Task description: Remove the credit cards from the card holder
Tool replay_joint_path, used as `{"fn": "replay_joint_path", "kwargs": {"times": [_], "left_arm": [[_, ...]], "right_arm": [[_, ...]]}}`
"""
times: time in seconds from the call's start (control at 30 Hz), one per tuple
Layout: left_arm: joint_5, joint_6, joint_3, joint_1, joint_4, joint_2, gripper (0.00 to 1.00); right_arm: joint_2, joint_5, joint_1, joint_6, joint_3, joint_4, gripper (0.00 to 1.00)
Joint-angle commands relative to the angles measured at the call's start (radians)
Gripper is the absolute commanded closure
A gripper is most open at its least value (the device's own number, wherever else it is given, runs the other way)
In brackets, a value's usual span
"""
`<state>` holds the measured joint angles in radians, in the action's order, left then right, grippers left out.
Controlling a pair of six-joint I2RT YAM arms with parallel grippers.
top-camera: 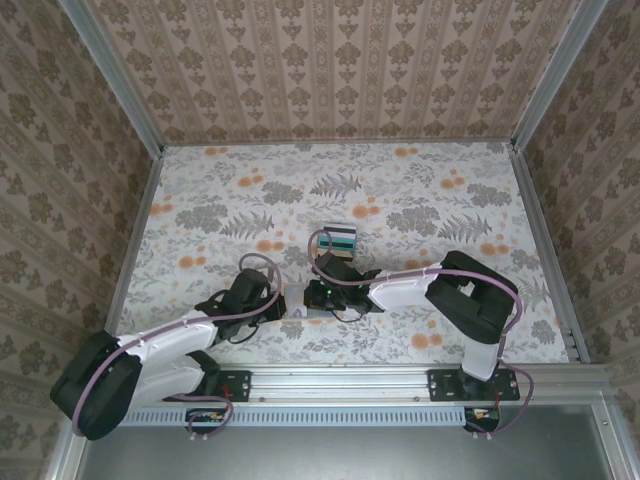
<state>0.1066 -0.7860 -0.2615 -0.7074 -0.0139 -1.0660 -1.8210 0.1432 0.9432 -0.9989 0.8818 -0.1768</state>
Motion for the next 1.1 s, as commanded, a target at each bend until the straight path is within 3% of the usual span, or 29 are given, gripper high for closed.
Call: {"fn": "replay_joint_path", "kwargs": {"times": [0.0,0.27,0.63,0.7,0.8,1.07], "left_arm": [[0.003,-0.010,0.005,-0.017,0.014,-0.021,1.00],[-0.054,-0.016,-0.004,-0.015,0.090,0.008,1.00],[-0.045,-0.018,0.000,-0.009,0.086,0.015,1.00],[-0.044,-0.017,0.001,-0.010,0.082,0.013,1.00],[-0.039,-0.015,0.000,-0.010,0.080,0.009,1.00],[-0.035,-0.015,-0.001,-0.012,0.074,0.003,1.00]], "right_arm": [[-0.023,0.033,0.005,-0.010,-0.019,-0.051,1.00],[0.047,0.007,-0.019,-0.008,-0.072,-0.040,1.00],[0.097,-0.002,-0.035,0.010,-0.101,-0.026,1.00],[0.086,0.002,-0.035,0.010,-0.097,-0.030,0.89],[0.062,0.016,-0.035,0.009,-0.093,-0.049,0.81],[0.013,0.030,-0.035,0.010,-0.072,-0.052,0.79]]}}
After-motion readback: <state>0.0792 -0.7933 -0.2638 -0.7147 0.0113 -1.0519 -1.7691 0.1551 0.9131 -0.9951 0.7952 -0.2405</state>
